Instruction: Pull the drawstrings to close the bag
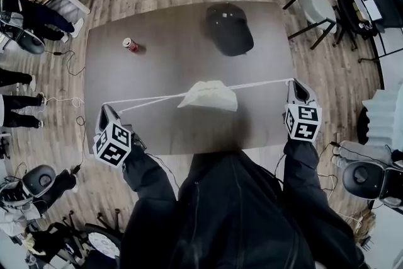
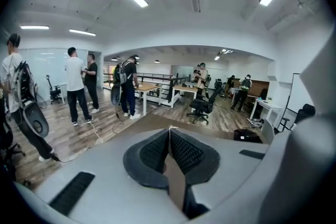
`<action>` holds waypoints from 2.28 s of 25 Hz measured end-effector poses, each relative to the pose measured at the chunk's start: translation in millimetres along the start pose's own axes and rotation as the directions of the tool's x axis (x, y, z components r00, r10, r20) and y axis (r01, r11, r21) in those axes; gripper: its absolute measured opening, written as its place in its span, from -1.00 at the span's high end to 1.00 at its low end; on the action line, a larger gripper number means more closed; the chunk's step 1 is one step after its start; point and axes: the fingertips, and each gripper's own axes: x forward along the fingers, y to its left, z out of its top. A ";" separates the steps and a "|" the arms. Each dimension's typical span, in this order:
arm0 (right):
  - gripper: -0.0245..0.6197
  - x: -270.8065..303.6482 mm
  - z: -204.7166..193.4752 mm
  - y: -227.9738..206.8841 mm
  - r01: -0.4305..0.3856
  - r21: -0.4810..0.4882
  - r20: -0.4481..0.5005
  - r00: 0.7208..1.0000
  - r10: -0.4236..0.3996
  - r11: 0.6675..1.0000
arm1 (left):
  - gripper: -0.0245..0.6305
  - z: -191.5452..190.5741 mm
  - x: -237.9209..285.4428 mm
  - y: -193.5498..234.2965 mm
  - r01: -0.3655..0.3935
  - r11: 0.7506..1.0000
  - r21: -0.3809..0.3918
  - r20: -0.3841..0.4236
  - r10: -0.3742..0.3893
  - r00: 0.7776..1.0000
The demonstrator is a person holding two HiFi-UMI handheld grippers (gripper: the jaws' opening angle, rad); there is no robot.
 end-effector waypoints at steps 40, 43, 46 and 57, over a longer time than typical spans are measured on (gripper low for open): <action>0.83 103.8 -131.0 240.1 -0.518 0.094 -0.295 0.801 0.521 0.850 | 0.81 -252.3 62.0 -182.4 0.498 0.862 0.092 -0.492 -0.396 0.776; 0.77 103.4 -134.2 242.6 -0.521 0.095 -0.294 0.800 0.524 0.848 | 0.81 -255.3 60.8 -185.3 0.517 0.852 0.089 -0.492 -0.413 0.766; 0.47 99.5 -138.5 241.8 -0.520 0.102 -0.296 0.798 0.525 0.848 | 0.80 -258.7 55.5 -187.8 0.528 0.845 0.086 -0.500 -0.422 0.756; 0.06 77.0 -142.2 214.0 -0.417 0.097 -0.257 0.867 0.427 0.904 | 0.49 -251.5 30.8 -200.2 0.547 0.830 0.105 -0.474 -0.442 0.762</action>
